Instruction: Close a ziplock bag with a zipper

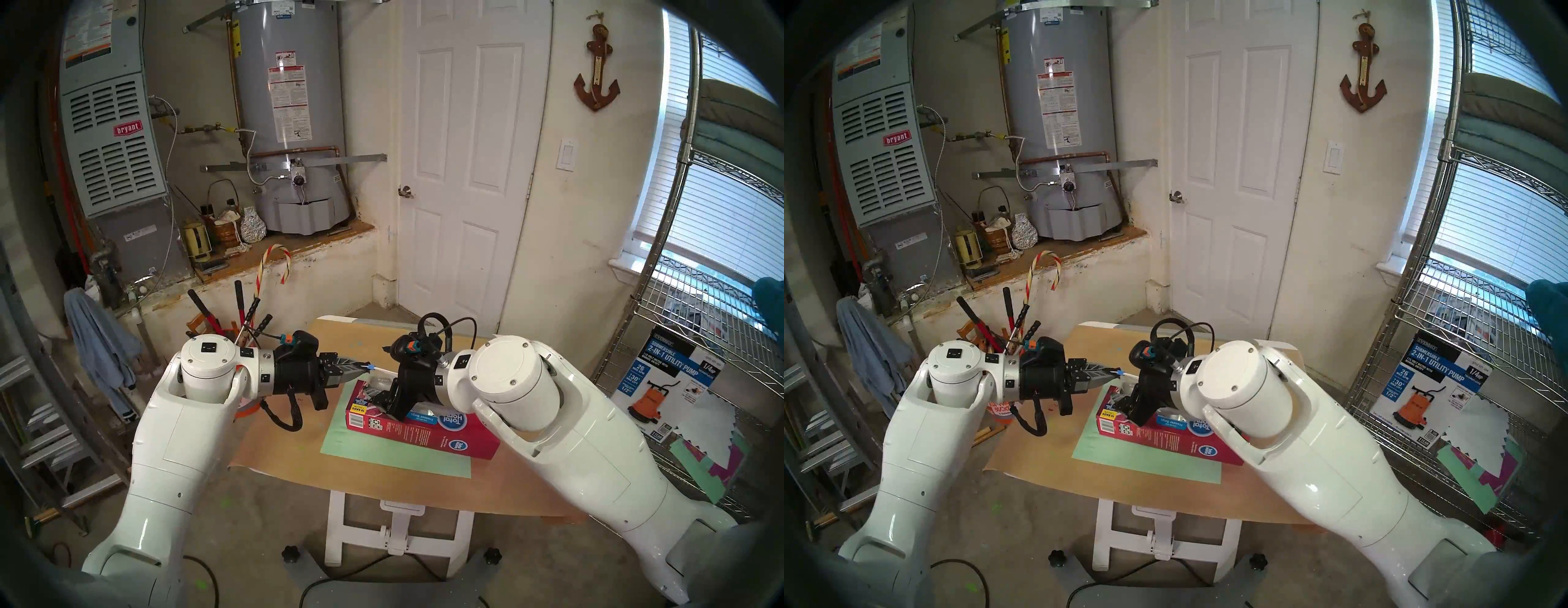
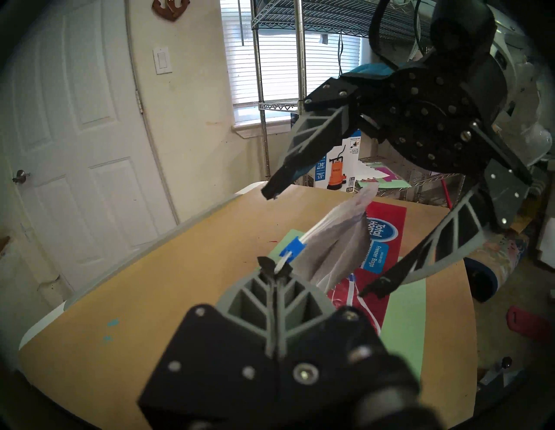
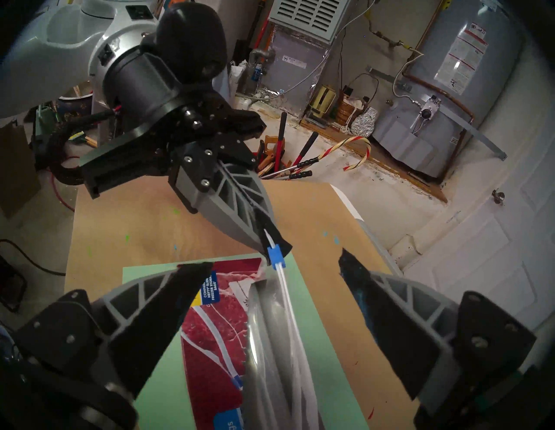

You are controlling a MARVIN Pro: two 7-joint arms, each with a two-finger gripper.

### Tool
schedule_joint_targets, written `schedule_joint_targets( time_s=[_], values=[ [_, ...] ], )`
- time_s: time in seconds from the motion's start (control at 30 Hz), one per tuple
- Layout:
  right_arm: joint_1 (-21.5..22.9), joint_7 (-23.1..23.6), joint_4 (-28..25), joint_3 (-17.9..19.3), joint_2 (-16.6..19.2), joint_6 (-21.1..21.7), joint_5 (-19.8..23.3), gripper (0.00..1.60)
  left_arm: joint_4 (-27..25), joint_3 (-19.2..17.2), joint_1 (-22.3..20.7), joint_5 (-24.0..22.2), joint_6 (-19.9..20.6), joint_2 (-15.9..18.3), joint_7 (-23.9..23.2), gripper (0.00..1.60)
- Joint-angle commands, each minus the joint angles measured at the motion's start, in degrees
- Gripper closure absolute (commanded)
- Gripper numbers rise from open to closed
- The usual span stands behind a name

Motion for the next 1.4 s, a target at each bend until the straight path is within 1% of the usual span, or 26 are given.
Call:
schedule_joint_targets(
  time_s=[0.0, 0.07, 0.13, 0.17, 0.23, 0.3, 0.37, 0.4, 0.47, 0.53, 0.63, 0.67, 0.73, 0.77, 1.17, 1.37],
  values=[
    [1.98, 0.58, -0.73, 0.2, -1.91, 0.56, 0.67, 0.0, -1.58, -0.57, -0.16, -0.31, 0.07, 0.0, 0.09, 1.6],
    [2.05, 0.65, -0.7, 0.14, -2.0, 0.76, 0.73, 0.01, -1.53, -0.6, -0.19, -0.25, 0.12, -0.04, 0.07, 1.6],
    [2.14, 0.77, -0.65, 0.11, -2.08, 1.13, 0.79, 0.08, -1.46, -0.63, -0.23, -0.19, 0.15, -0.08, 0.05, 1.6],
    [2.19, 0.82, -0.64, 0.06, -2.09, 1.24, 0.78, 0.08, -1.41, -0.64, -0.26, -0.17, 0.15, -0.11, 0.05, 1.6],
    [2.52, 0.96, -0.49, 0.18, -2.61, 3.85, 1.11, 0.14, -1.3, -0.65, -0.35, -0.12, 0.16, -0.14, 0.01, 1.6],
    [2.77, 1.02, -0.33, 0.06, -2.61, 3.41, 0.93, 0.11, -1.22, -0.64, -0.46, -0.06, 0.21, -0.15, -0.04, 1.6],
    [3.06, 1.28, -0.05, 0.16, -2.88, 4.22, 1.19, 0.17, -1.07, -0.67, -0.58, 0.0, 0.18, -0.15, -0.08, 1.6],
    [3.19, 1.36, 0.0, 0.07, -2.82, 3.94, 1.1, 0.23, -1.02, -0.67, -0.61, 0.03, 0.15, -0.15, -0.1, 1.6],
    [3.29, 1.42, 0.0, -0.05, -2.82, 4.12, 0.99, 0.23, -0.89, -0.69, -0.7, 0.06, 0.06, -0.16, -0.17, 1.6],
    [3.15, 1.46, -0.05, -0.25, -2.7, 3.98, 0.87, 0.33, -0.77, -0.71, -0.79, 0.1, -0.04, -0.17, -0.24, 1.6],
    [2.93, 1.52, -0.11, -0.37, -2.71, 3.89, 0.9, 0.41, -0.62, -0.76, -0.85, 0.12, -0.12, -0.24, -0.32, 1.6],
    [2.9, 1.52, -0.13, -0.41, -2.73, 3.89, 0.9, 0.48, -0.59, -0.77, -0.87, 0.13, -0.13, -0.25, -0.35, 1.6],
    [2.9, 1.59, -0.12, -0.47, -2.78, 3.89, 0.94, 0.53, -0.53, -0.79, -0.88, 0.15, -0.12, -0.27, -0.4, 1.6],
    [2.87, 1.56, -0.14, -0.49, -2.84, 3.99, 0.96, 0.58, -0.52, -0.8, -0.87, 0.16, -0.13, -0.29, -0.42, 1.6],
    [2.36, 1.06, -0.5, -1.31, -2.66, 3.54, 0.56, 0.65, -0.42, -1.0, -0.9, 0.13, -0.22, -0.24, -0.95, 1.6],
    [2.12, 0.42, -0.24, -1.71, -2.82, 2.96, -0.01, 0.61, -0.85, -1.21, -0.66, 0.19, 0.04, -0.24, -1.11, 1.6]
  ],
)
